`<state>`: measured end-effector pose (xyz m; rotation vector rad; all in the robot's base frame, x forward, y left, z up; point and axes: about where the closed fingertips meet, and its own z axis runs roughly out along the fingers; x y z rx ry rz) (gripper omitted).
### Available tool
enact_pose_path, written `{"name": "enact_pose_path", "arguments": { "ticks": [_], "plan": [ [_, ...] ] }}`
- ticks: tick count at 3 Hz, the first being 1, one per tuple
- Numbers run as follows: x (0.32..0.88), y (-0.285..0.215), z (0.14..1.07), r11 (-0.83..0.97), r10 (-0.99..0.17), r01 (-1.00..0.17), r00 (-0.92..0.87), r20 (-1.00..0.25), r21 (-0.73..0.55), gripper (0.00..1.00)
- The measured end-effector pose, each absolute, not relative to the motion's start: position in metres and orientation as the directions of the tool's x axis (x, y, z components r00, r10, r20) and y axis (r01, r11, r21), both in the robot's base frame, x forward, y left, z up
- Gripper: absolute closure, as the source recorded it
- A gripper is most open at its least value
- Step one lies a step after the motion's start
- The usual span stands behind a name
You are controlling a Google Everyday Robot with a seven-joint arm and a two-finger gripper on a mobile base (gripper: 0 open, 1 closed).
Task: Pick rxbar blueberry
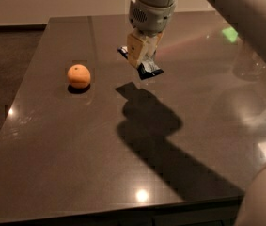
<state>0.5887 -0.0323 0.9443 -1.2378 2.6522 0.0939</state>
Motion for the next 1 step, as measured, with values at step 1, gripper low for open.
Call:
{"name": "enact_pose_path", "arguments": {
  "ticks": [1],
  "plan": [
    [0.5923, -0.0294, 0.945, 0.645, -0.748, -0.764, -0.62, -0.235, -0.037, 1.0]
  ]
}}
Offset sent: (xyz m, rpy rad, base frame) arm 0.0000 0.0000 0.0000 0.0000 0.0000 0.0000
